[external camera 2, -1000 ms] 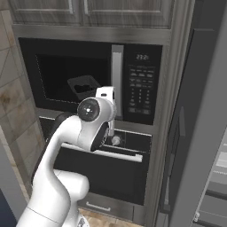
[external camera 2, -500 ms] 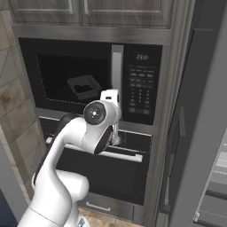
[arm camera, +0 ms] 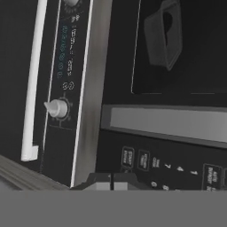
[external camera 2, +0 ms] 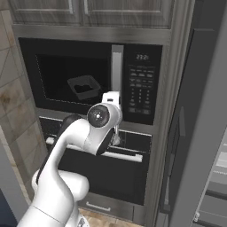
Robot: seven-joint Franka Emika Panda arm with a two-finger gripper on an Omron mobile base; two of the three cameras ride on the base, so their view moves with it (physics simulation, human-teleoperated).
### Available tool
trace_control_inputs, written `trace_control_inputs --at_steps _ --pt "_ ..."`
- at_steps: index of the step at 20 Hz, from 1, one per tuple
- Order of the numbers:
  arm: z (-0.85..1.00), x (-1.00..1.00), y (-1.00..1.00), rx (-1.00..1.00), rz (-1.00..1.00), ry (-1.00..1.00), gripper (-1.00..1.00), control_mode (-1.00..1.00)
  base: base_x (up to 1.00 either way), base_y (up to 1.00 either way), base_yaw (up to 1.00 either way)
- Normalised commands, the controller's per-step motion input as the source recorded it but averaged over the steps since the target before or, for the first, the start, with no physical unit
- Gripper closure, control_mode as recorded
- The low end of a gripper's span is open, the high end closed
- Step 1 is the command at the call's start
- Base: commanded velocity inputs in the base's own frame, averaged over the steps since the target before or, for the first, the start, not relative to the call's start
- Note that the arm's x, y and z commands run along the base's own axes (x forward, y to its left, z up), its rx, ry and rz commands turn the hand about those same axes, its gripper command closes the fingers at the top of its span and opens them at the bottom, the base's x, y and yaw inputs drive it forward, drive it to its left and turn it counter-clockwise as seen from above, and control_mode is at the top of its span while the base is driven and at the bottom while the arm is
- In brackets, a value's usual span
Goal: Place the tupperware containing the steak and eggplant meal in the microwave. Close the microwave door and press the start button to reheat the meal.
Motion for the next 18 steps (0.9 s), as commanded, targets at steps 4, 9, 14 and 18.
trace_control_inputs --at_steps 4,9,14,18 --pt "-0.01 0.27 -0.08 0.11 0.02 0.00 1.00 -1.00 0.00 0.00 0.00" --pt "0.00 0.22 -0.07 0.09 0.01 0.00 1.00 -1.00 0.00 0.00 0.00" --pt "-0.10 0.17 0.00 0.02 0.00 0.00 1.00 -1.00 0.00 0.00 0.00" --pt "-0.20 0.19 0.00 0.00 0.00 -0.01 1.00 -1.00 0.00 0.00 0.00"
